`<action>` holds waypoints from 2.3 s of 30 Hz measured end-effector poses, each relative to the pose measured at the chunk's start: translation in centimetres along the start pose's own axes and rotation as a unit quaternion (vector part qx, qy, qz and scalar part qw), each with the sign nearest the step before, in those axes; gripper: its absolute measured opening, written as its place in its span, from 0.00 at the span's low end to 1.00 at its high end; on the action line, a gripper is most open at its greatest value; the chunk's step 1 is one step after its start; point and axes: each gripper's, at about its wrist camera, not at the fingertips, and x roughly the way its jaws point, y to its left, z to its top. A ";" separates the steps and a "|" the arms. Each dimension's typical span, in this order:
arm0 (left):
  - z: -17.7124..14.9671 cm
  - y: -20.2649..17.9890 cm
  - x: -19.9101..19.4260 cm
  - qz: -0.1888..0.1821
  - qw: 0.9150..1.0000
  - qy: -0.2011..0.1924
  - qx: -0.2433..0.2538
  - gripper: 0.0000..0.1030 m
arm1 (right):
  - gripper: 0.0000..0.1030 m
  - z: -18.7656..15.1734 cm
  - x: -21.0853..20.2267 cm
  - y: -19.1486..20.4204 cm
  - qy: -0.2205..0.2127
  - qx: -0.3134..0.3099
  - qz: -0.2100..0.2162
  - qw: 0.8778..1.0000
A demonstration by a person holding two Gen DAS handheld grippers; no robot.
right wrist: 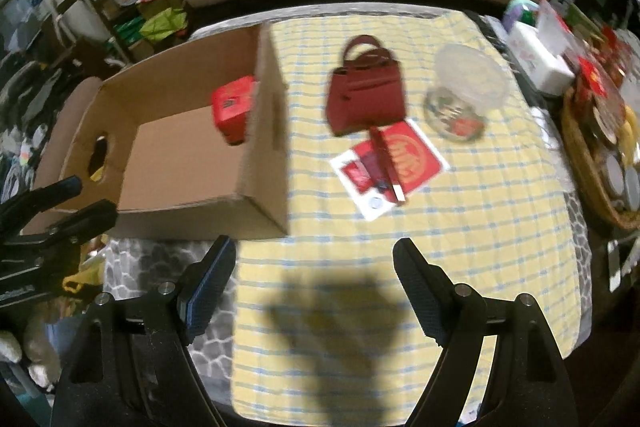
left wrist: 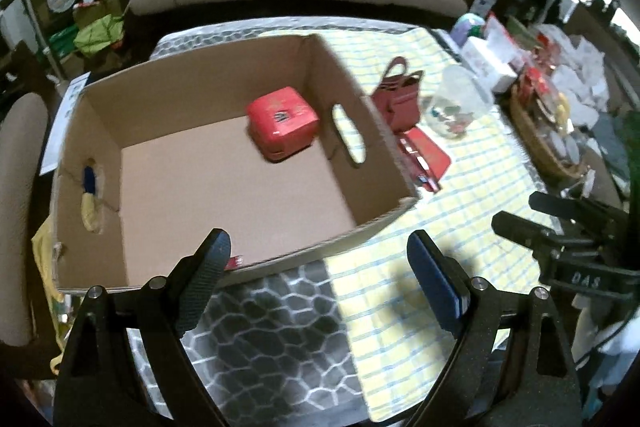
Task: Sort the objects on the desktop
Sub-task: 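Withdraw the left tool and move it toward the red handbag box, then grasp the red handbag box by its handle with the left tool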
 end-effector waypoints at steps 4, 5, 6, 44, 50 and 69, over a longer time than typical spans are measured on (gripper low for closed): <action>-0.1 -2.6 0.9 -0.014 1.000 -0.007 0.020 0.87 | 0.81 -0.6 -0.6 -3.6 -0.006 0.025 -0.008 1.000; 0.0 -3.2 1.1 -0.015 1.000 -0.009 0.023 0.87 | 0.81 -0.7 -0.7 -4.4 -0.007 0.030 -0.010 0.999; 0.2 -3.9 1.4 -0.015 0.999 -0.013 0.029 0.87 | 0.81 -0.8 -0.7 -5.0 -0.008 0.035 -0.011 0.999; 22.1 -10.5 19.6 0.030 0.989 0.068 0.130 0.57 | 0.84 7.1 9.0 -12.1 -0.026 0.079 0.083 0.993; 22.8 -11.8 23.0 0.037 0.983 0.096 0.155 0.54 | 0.84 9.0 10.6 -10.8 -0.028 0.072 0.103 0.992; 21.9 -14.2 26.6 0.059 0.967 0.125 0.214 0.14 | 0.81 10.1 18.3 -9.4 -0.002 0.107 0.135 0.985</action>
